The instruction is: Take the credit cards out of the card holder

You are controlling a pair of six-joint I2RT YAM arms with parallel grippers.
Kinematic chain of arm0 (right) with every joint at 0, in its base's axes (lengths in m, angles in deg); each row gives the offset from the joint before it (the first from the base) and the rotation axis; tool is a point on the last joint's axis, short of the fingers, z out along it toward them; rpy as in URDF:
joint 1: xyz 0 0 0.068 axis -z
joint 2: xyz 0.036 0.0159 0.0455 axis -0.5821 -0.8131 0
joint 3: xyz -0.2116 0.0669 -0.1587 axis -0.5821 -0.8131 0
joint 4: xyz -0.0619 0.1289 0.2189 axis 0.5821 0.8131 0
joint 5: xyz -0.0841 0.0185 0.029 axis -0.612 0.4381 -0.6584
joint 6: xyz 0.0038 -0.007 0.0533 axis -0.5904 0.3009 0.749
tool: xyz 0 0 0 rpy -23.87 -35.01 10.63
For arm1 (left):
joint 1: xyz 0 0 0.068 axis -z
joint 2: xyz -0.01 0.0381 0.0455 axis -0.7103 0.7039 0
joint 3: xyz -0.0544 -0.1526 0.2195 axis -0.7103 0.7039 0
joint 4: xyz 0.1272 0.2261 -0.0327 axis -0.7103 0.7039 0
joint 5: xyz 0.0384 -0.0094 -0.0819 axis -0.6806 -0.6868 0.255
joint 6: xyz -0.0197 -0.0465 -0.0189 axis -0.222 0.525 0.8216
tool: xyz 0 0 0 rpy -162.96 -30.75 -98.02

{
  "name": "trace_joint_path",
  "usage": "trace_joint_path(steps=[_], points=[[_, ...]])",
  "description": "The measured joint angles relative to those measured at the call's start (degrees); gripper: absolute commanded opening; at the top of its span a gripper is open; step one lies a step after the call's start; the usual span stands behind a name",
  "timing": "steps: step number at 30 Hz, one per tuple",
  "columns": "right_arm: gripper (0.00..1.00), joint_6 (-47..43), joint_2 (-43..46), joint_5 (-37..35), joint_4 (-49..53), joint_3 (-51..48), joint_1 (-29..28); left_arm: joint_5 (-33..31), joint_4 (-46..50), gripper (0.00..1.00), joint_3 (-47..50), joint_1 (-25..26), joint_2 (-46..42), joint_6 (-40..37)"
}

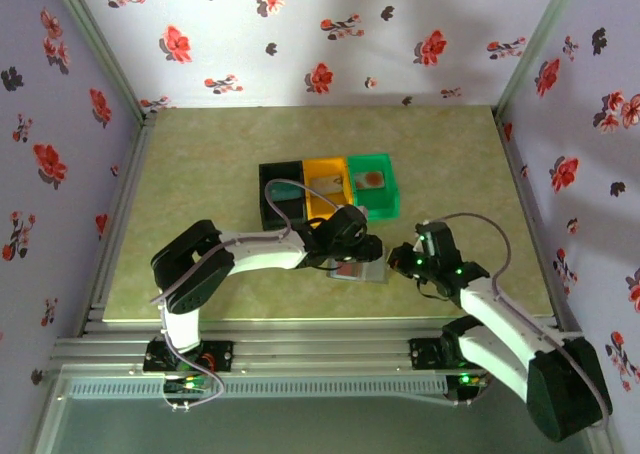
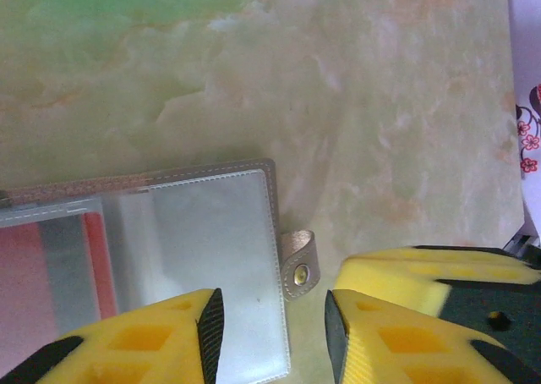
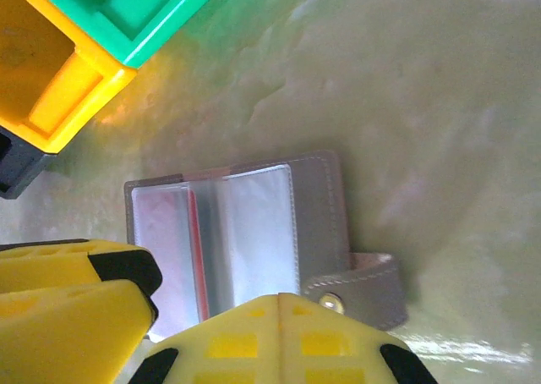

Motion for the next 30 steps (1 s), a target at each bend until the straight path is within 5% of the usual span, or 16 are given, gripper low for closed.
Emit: trace_joint_path(steps=[6, 16, 30], points=[[0.00, -0.3, 3.0, 0.2, 2.4, 0.0, 0.5, -1.5, 2.2, 0.44, 1.7, -0.7, -3.4, -1.0], [0.00, 3.1, -4.4, 7.3, -6.4, 0.0, 0.5, -4.5, 5.3, 0.49, 9.2, -3.4, -13.1, -2.4], [0.00, 4.1, -6.9, 7.5, -9.7, 0.0, 0.4, -3.8, 5.6, 0.52, 10.0, -3.5, -12.5, -3.4]])
